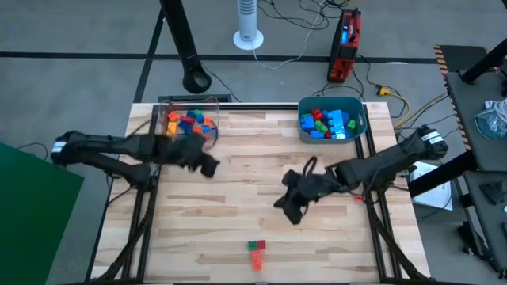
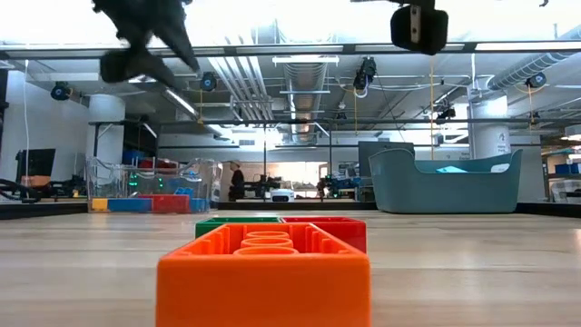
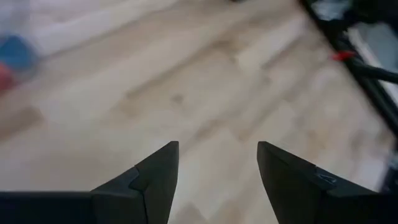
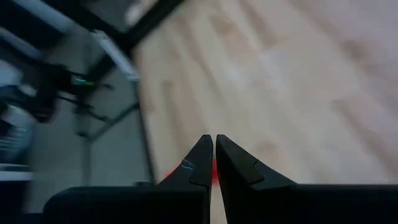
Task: Sort blocks by size
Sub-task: Put the small red game piece into the transparent bin
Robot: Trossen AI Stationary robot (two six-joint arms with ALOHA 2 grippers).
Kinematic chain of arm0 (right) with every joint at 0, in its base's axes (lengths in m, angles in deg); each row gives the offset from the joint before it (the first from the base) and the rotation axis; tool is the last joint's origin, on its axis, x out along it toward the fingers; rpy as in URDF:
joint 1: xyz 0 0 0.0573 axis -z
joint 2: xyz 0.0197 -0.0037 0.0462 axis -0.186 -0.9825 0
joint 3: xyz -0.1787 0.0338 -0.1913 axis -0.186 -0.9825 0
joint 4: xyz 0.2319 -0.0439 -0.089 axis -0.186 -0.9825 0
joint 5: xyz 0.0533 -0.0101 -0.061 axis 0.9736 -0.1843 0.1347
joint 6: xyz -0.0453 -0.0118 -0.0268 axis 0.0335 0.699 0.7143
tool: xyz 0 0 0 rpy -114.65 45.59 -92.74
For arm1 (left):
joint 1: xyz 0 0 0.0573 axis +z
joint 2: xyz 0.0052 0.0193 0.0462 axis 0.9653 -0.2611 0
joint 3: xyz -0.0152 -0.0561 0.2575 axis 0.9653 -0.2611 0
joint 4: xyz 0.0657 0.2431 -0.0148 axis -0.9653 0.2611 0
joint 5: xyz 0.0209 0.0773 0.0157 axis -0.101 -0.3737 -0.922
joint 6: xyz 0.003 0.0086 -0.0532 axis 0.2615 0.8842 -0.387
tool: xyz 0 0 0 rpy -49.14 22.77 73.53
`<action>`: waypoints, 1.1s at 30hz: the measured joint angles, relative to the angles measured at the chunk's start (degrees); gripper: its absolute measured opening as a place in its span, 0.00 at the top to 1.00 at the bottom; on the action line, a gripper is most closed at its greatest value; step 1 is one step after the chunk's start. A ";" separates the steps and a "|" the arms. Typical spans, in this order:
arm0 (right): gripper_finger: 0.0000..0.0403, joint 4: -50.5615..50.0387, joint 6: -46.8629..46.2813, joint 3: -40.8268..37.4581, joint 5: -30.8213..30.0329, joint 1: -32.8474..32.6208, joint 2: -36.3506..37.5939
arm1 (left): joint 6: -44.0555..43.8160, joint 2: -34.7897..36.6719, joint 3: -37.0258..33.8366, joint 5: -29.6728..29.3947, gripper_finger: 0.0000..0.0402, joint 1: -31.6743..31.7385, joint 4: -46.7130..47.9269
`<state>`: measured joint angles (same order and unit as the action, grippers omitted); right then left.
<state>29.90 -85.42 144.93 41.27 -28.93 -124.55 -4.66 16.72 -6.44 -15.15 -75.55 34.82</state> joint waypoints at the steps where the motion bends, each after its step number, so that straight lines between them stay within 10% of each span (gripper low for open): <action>1: 0.97 2.85 -1.34 -1.13 -0.16 -1.06 -0.11 | -1.72 -0.12 0.00 -2.15 0.50 -3.38 -0.70; 11: 0.97 12.66 -5.97 -0.08 0.34 -7.94 -12.30 | -12.47 -4.66 0.02 -23.45 0.50 -26.72 -7.56; 33: 0.97 9.32 -6.75 9.68 7.35 -7.64 -35.56 | -15.27 -8.74 0.02 -24.15 0.49 -28.00 -9.64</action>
<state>39.22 -92.18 154.62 48.63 -36.57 -160.11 -19.94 7.98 -6.41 -39.30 -103.55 25.18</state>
